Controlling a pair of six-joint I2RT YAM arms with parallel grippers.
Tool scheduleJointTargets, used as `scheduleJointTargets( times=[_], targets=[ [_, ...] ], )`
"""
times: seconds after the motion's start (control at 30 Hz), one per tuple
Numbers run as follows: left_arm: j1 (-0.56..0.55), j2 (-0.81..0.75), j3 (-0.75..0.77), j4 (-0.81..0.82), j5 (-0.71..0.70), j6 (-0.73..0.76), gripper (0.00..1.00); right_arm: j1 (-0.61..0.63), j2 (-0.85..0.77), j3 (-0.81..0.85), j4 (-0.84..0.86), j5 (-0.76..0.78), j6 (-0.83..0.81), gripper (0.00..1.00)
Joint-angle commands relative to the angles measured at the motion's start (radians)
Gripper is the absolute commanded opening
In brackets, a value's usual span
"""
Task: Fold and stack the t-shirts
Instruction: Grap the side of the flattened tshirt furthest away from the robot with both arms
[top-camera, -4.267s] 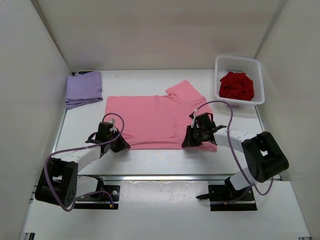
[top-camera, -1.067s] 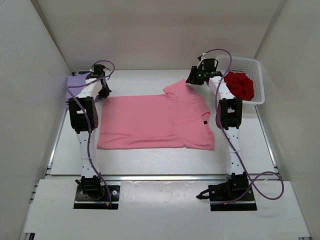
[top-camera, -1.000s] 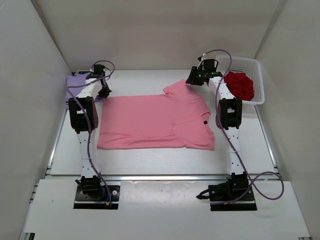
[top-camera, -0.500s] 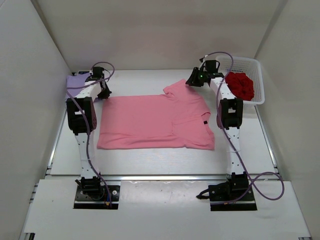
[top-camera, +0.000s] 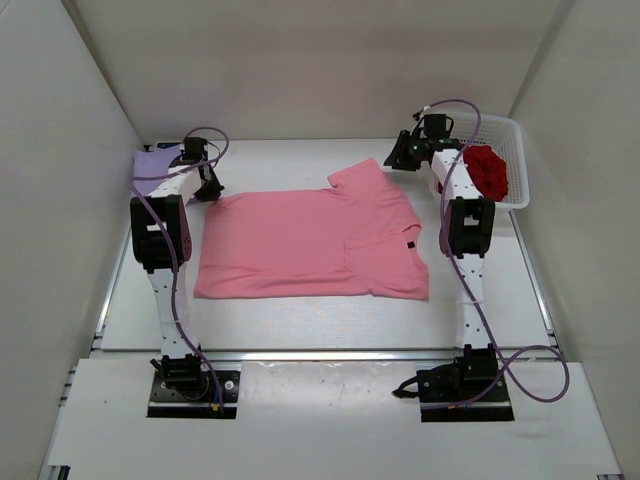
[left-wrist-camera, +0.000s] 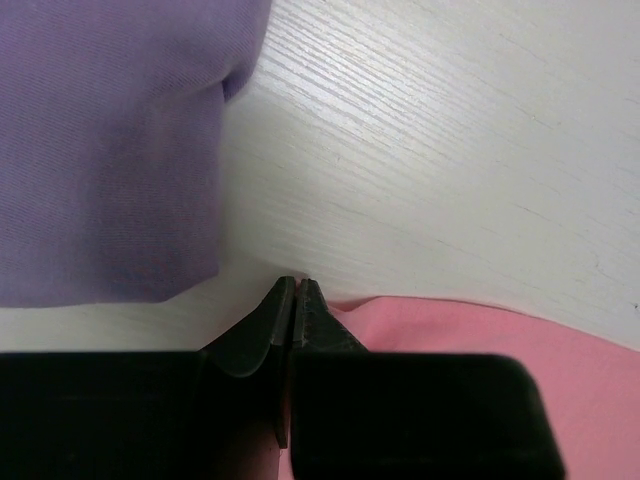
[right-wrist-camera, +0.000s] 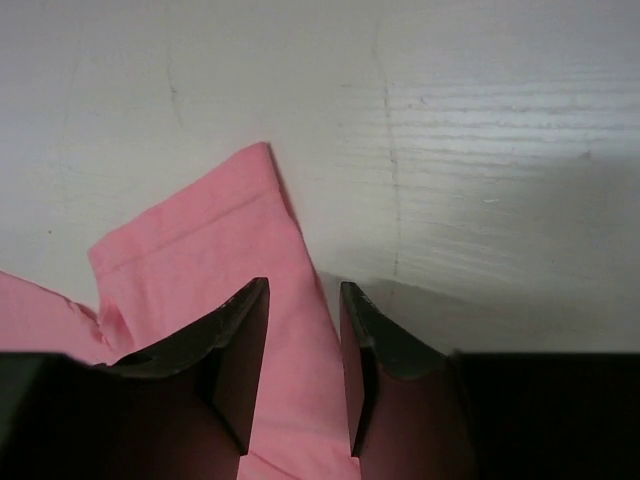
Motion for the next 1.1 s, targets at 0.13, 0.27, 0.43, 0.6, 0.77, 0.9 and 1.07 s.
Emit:
scheduleJointTargets(
  times=[0.13,0.27,0.43,0.6,0.77,0.9,1.07],
  targets=[
    [0.000,-0.075,-0.017,0.030,0.016,-0.012,0.02,-0.024,-0.380,-0.022,-0.171,-0.023,-0.069,0.17],
    [-0.010,-0.048,0.013,0.030,0.024,-0.019,0.02,0.061,-0.689,-0.497,-0.247,0.156,-0.121,0.01],
    [0.000,-0.009,0.047,0.024,0.079,-0.055,0.02,0.123,-1.344,-1.438,0.216,0.211,-0.003,0.00],
    [0.003,-0.009,0.037,0.033,0.105,-0.073,0.09,0.140,-1.555,-1.807,0.172,0.259,0.032,0.38],
    [0.009,-0.035,0.006,0.047,0.107,-0.070,0.21,0.074,-1.627,-1.999,0.238,0.227,0.113,0.42],
    [0.014,-0.043,0.000,0.047,0.105,-0.075,0.24,0.069,-1.624,-2.033,0.224,0.265,0.123,0.42],
    [0.015,-0.058,-0.019,0.056,0.108,-0.070,0.24,0.039,-1.594,-2.033,0.214,0.319,0.140,0.42]
  ],
)
